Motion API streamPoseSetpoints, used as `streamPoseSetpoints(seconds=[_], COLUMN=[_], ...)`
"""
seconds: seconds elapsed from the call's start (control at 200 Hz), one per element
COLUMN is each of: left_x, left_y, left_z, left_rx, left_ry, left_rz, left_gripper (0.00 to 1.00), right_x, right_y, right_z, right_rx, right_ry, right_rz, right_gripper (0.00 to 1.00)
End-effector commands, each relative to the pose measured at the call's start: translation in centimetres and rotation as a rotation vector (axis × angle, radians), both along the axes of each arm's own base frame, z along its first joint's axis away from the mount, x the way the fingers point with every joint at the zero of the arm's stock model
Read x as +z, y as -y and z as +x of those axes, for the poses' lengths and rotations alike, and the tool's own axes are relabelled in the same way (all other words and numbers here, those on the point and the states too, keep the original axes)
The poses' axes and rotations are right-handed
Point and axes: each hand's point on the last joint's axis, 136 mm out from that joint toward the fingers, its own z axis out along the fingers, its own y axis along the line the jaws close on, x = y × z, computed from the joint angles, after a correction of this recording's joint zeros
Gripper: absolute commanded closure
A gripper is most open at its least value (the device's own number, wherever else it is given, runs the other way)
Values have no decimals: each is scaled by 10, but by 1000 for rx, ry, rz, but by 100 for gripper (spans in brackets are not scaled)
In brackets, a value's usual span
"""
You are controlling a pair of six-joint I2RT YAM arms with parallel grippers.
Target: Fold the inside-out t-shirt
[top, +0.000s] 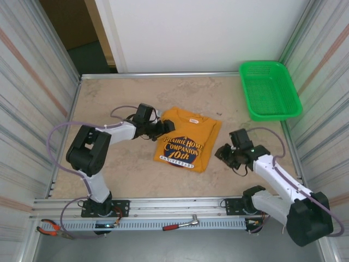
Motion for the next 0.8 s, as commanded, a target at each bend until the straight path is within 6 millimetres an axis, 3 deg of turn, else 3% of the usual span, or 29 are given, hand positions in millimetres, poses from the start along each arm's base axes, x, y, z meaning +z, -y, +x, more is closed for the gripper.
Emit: streamPoseSetpoints(seconds=[0.0,0.085,0.341,0.611,0.686,0.777,0.797], left_x=[44,43,2,2,-1,-15,-19], left_y=[1,0,-15,-13,-11,-12,-13], left_z=[-8,-19,-52,-71,-77,-86,-88], left_rx=[-71,-102,-118,-187,-208,-221,-222], left_ry=[95,97,36,65,63,33,23], left_rz=[10,8,44,32,25,50,58], left_gripper=[23,23,23,23,23,23,23], right_x=[13,12,3,-18,-23,-25,-25], right_y=[-15,-26,-48,-52,-48,-40,-37], right_z=[30,50,97,123,128,133,134], right_rx=[102,128,127,122,111,97,94], right_ry=[49,49,55,20,12,8,9], right_rz=[49,72,131,105,97,87,83], right_gripper=[65,67,65,65,74,99,100])
